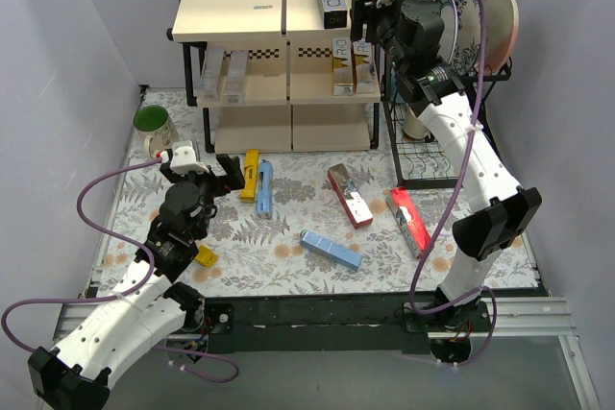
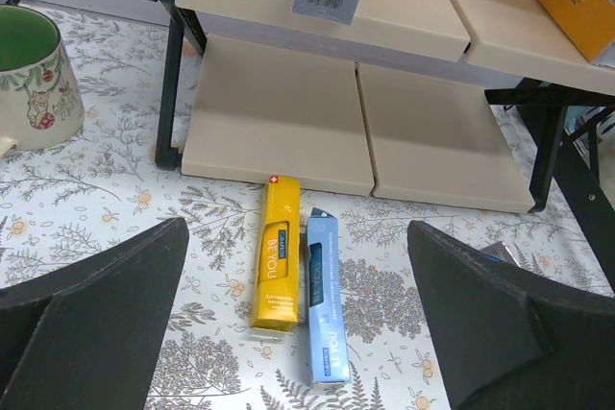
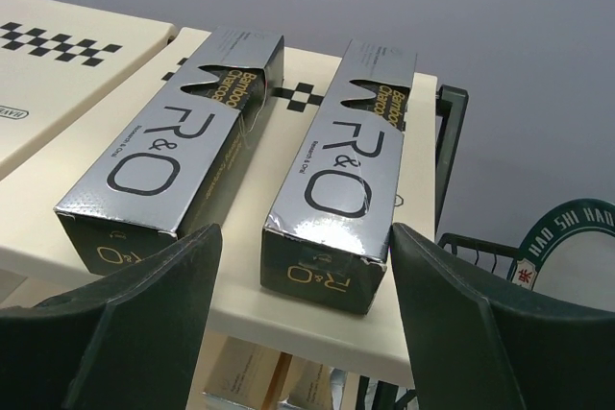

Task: Place and organize the toothpastes onto the shelf
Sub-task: Adjust the toothpaste on the shelf.

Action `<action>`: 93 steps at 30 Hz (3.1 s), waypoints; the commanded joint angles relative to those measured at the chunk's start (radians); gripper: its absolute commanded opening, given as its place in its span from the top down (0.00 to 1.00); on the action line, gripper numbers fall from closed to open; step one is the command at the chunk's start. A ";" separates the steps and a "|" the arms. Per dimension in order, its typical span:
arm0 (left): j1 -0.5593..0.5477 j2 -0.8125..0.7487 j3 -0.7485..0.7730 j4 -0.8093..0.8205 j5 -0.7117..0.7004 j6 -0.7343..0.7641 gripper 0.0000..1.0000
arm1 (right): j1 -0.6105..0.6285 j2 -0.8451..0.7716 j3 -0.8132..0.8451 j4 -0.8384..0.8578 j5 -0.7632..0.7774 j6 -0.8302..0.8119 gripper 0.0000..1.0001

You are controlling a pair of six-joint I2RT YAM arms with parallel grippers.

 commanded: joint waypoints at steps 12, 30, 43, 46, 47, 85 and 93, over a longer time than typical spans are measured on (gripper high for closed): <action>0.006 0.000 0.035 -0.006 -0.003 0.006 0.02 | -0.012 0.015 0.059 0.017 -0.056 0.030 0.36; 0.007 -0.001 0.038 -0.008 -0.006 0.006 0.02 | 0.046 -0.019 0.019 0.005 0.072 0.030 0.43; 0.009 -0.010 0.037 -0.009 -0.009 0.006 0.02 | 0.109 -0.011 0.025 0.025 0.229 -0.001 0.41; 0.009 -0.014 0.038 -0.009 -0.009 0.006 0.02 | 0.117 -0.011 0.028 0.021 0.229 -0.004 0.41; 0.009 -0.012 0.040 -0.008 -0.009 0.006 0.02 | 0.120 -0.011 0.030 0.023 0.232 -0.004 0.41; 0.010 -0.009 0.037 -0.009 -0.003 0.005 0.02 | 0.127 -0.082 -0.010 0.054 0.250 -0.088 0.25; 0.009 -0.006 0.037 -0.011 0.003 0.006 0.02 | 0.127 -0.207 -0.113 0.031 0.195 -0.059 0.20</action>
